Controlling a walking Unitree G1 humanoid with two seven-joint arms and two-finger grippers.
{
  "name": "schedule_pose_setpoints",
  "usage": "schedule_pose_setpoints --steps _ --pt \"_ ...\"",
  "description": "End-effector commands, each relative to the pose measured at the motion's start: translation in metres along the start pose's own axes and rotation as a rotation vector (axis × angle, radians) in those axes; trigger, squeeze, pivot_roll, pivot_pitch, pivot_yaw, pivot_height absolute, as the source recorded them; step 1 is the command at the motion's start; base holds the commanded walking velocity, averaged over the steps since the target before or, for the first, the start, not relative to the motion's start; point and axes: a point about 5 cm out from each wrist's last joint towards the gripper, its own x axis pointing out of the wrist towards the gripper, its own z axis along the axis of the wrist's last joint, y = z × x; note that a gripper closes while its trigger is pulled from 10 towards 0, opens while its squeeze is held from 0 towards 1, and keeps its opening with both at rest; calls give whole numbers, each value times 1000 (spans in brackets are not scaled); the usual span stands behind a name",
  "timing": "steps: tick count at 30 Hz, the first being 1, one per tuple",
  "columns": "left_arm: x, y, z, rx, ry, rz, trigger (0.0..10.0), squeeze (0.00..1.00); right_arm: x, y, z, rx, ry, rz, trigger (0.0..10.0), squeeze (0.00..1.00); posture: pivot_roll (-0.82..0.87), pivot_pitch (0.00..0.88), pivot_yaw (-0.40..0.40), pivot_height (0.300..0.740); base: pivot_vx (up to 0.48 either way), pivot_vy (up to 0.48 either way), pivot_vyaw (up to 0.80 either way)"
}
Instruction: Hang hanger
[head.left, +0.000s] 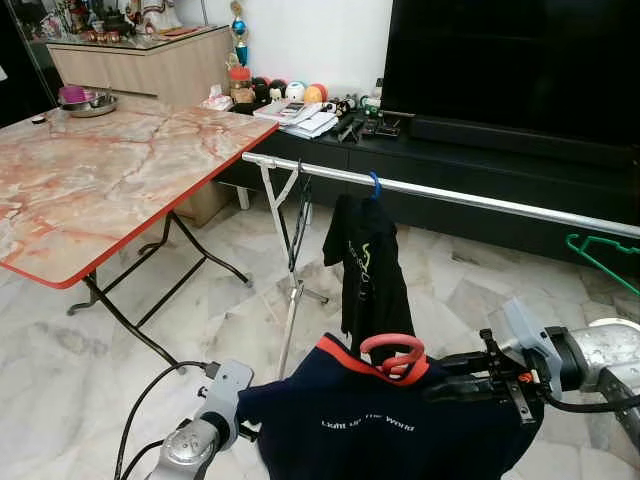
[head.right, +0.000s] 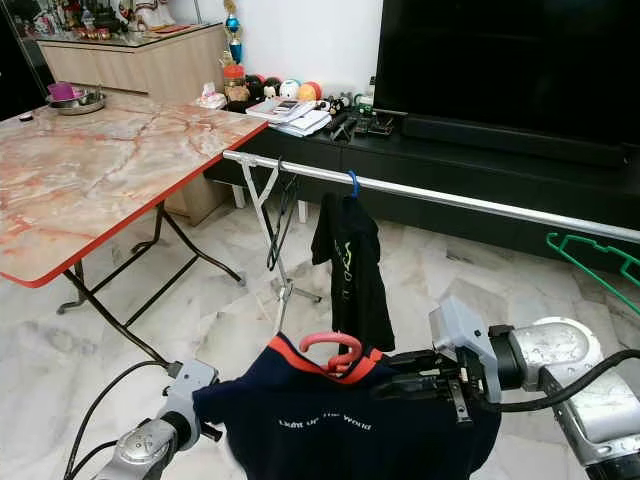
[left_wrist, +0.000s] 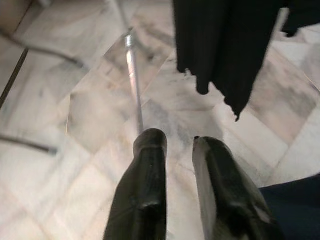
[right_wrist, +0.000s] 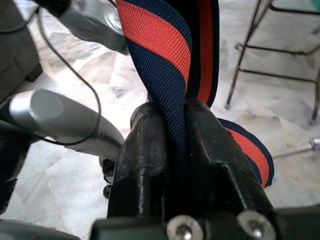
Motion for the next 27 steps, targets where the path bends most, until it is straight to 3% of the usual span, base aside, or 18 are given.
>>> schedule_pose_setpoints --steps 1,3,8,13,16,21,22,27 --pt "-1 7 -3 -66 22 53 0 0 -4 -4 5 -28 -26 -39 10000 0 -79 21 -7 740 0 0 0" --pt "-3 9 -6 -49 46 68 0 0 -4 -3 0 -18 -2 -42 10000 0 -77 22 -8 740 0 0 0" --pt "-8 14 -17 99 117 81 0 0 -7 -6 -24 -33 184 -89 10000 0 -80 25 -6 740 0 0 0" --pt "-10 16 -17 104 102 43 0 0 -9 -11 -37 -34 261 -133 10000 0 -74 29 -8 740 0 0 0" --pt "-11 20 -17 152 111 41 0 0 -8 -12 -41 -30 266 -138 10000 0 -74 29 -8 740 0 0 0" --pt "-12 13 -14 254 88 -108 0 0 -6 -14 -45 -53 298 -140 10000 0 -69 32 -7 740 0 0 0" --pt "-12 7 -11 295 64 -204 10000 1000 -5 -15 -42 -69 288 -123 10000 0 -66 32 -6 740 0 0 0" --pt "-11 -3 -4 406 35 -371 10000 1000 -2 -14 -32 -110 276 -61 10000 0 -65 31 -6 740 0 0 0"
